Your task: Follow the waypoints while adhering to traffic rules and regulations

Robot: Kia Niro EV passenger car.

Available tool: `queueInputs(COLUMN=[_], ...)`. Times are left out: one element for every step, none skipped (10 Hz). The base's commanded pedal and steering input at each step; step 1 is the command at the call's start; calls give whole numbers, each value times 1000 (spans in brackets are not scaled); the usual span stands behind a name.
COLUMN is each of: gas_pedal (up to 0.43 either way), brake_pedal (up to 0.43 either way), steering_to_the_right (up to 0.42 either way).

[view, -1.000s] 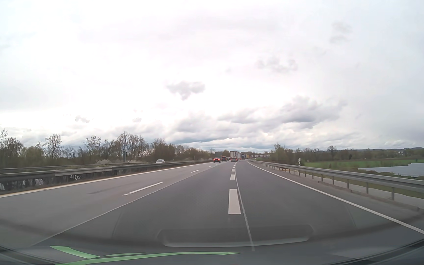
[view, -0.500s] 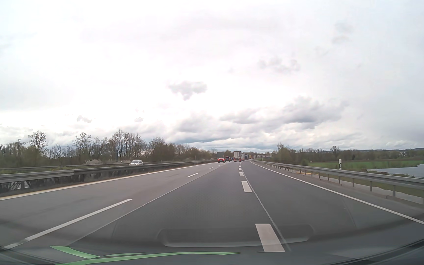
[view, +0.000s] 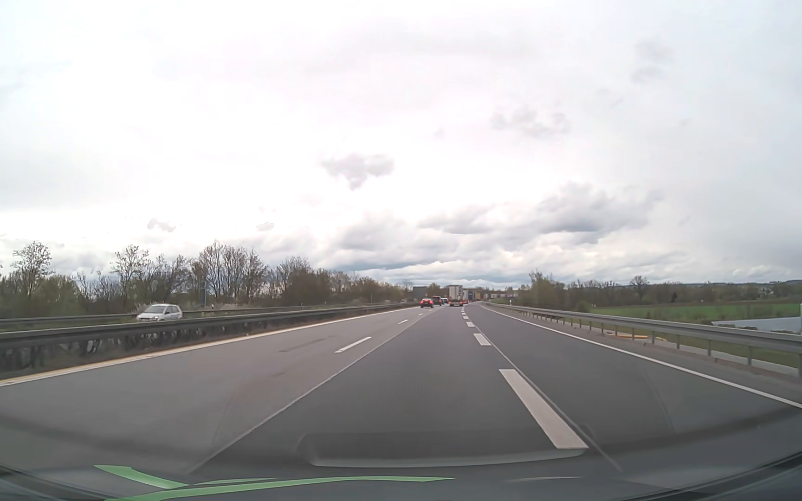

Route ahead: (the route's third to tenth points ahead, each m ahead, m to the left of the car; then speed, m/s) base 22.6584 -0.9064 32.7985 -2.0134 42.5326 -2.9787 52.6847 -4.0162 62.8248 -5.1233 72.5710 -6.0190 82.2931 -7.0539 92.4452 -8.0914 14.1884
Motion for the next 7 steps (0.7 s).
queueInputs(gas_pedal=[79,79,79,79,79,79,79], brake_pedal=[0,0,0,0,0,0,0], steering_to_the_right=[-5,-4,-4,-3,-2,-1,-1])
